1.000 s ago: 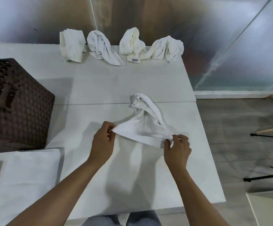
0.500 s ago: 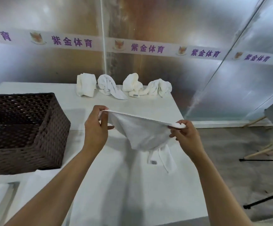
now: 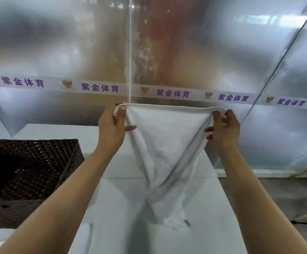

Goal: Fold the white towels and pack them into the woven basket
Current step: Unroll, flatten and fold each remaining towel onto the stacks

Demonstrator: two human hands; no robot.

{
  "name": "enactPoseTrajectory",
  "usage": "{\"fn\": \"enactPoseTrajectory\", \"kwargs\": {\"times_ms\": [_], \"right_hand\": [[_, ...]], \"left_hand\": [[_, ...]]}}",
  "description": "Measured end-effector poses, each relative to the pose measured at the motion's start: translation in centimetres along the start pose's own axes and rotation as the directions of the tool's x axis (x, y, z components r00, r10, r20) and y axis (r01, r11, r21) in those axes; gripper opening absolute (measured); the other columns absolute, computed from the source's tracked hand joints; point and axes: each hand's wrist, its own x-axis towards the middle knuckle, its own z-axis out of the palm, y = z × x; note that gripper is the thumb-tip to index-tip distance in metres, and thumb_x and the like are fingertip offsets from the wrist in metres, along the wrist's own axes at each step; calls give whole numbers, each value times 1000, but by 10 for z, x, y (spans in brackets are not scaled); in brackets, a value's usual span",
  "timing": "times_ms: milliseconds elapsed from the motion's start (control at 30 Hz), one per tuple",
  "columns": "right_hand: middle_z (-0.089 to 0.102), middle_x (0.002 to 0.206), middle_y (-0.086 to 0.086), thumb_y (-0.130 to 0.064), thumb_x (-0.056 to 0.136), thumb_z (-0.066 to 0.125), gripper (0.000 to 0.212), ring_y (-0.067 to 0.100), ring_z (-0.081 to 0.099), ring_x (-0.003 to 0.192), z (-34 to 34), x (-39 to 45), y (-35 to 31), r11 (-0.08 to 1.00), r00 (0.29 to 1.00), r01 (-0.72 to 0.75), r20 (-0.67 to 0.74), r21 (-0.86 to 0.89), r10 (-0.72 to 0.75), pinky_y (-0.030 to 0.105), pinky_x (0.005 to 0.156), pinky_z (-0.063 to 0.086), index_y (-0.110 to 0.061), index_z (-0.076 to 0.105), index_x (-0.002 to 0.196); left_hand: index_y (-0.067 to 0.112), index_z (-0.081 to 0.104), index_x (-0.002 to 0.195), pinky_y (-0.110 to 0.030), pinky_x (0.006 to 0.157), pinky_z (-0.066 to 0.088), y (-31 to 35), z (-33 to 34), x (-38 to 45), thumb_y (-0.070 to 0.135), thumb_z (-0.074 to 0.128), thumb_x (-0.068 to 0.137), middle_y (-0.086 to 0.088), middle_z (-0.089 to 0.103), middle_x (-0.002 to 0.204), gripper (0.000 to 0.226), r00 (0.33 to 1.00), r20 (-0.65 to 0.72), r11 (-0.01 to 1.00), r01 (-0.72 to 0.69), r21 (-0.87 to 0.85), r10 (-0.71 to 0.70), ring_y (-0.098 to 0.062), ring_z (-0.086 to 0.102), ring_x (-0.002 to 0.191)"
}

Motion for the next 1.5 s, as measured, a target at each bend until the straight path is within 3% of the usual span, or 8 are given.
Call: {"fn": "enactPoseTrajectory", "kwargs": {"times_ms": [267,733,900,1033,1133,1233,1367,1500], "right_hand": [[67,84,-3,-34,102,55,16,26,73,87,44,126,-53,995,993,103,55,17,-104,53,79,60,-24,55,88],[67,92,-5,-30,101,61,9,21,74,92,9,126,-121,878,933,359,-108,315,-343,42,83,63,-28,60,92],[69,94,-5,-30,100,61,8,22,73,95,-2,76,-75,928,971,239,-52,285,-234,43,87,62,-30,62,92],[70,92,0,-25,101,62,7,17,72,90,-9,18,-17,950,987,161,-37,268,-156,36,82,62,-23,64,95],[71,91,1,-32,99,64,8,22,68,89,-15,-31,38,971,995,101,2,217,-104,40,85,59,-31,67,92],[67,81,-13,-28,101,64,13,4,60,79,-22,-84,82,993,999,22,30,114,-25,18,76,48,-28,65,87],[61,74,-16,-21,101,64,23,1,56,75,-34,-148,122,995,992,-100,79,25,98,9,71,42,-24,60,78],[47,68,-5,-27,103,59,23,8,42,65,-51,-195,157,963,950,-268,153,-38,271,24,63,35,-18,58,81]], "left_hand": [[14,57,111,-37,69,63,26,42,119,29,46,106,0,60,98,19,976,-31,943,-198,268,214,-1,59,86],[21,59,107,-23,68,61,109,48,141,28,46,105,24,56,92,15,891,-88,870,-407,278,445,2,56,90],[14,61,112,-30,73,62,83,28,90,27,46,104,14,60,97,21,921,-60,880,-346,326,384,1,57,89],[40,59,103,-44,73,62,43,0,24,31,48,105,27,61,95,15,964,3,915,-253,314,266,-11,64,88],[45,58,100,-25,57,57,13,-22,-35,26,50,105,25,64,94,21,984,19,924,-175,340,179,-16,67,69],[31,62,103,-26,55,52,-26,-45,-93,28,51,104,12,67,88,11,997,60,908,-59,415,38,-12,63,53],[32,63,106,-35,69,53,-73,-74,-160,32,50,103,9,68,88,14,981,112,868,85,490,-159,-4,62,78],[37,61,103,-23,74,49,-98,-88,-214,33,47,103,16,66,97,14,941,199,868,155,471,-275,-5,62,92]]}}
